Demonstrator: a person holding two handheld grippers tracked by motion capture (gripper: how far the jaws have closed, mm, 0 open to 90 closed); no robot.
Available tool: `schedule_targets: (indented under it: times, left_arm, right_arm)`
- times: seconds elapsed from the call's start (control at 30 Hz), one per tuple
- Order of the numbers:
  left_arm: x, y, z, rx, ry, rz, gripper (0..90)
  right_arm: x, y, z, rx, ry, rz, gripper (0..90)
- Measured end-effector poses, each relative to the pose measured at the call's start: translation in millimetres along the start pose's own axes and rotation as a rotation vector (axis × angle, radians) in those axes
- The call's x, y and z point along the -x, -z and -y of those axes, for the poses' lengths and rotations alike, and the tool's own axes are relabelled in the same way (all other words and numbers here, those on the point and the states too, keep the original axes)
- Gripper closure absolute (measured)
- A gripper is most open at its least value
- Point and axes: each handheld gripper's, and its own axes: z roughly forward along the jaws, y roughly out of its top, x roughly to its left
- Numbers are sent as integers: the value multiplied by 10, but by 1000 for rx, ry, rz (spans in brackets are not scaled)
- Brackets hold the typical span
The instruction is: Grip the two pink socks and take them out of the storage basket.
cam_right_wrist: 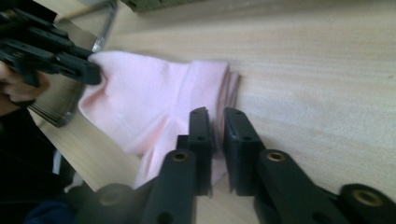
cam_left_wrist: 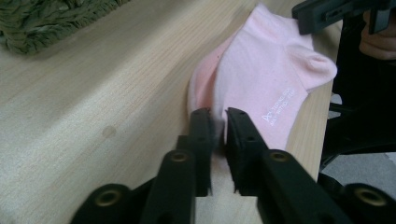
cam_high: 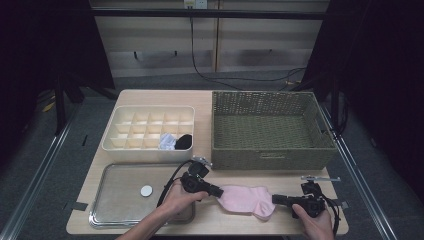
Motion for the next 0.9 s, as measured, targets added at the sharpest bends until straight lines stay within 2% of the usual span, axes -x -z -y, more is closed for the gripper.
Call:
schedule_targets:
  times: [0.07,0.1,0.17,0.23,0.27,0.33,0.6,0.67,0.73,0.83,0.9]
  left_arm:
    - [6,5,3,-7,0,-14,747]
    - [4,9,6,-4,2,-15,701]
    - [-7,10,6,-4,8,-17,671]
    - [-25,0,9,-15,10,-33,623]
    - [-30,-7,15,-1,19,-27,610]
    - [-46,-11,17,-16,12,-23,602]
    - [-36,-34,36,-16,21,-17,626]
    - [-50,-22,41,-22,5,-17,629]
    - [-41,-20,48,-19,15,-20,632]
    - [-32,-20,54,-19,18,-18,636]
    - [-33,-15,55,-25,10,-17,638]
  right_arm:
    - [-1,4,3,3,-8,10,729]
    - [-5,21,3,12,-1,12,714]
    - [-15,66,12,30,-11,0,645]
    - [-9,87,39,41,-10,15,625]
    - [-5,94,52,37,-18,14,606]
    - [2,85,66,35,-22,37,579]
    - [-19,-9,23,23,0,38,551]
    - [-25,-35,30,6,-10,43,558]
    - [-29,-46,34,2,1,33,572]
    - [-38,-68,42,-8,1,27,655]
    - [-36,-77,39,-20,-8,21,744]
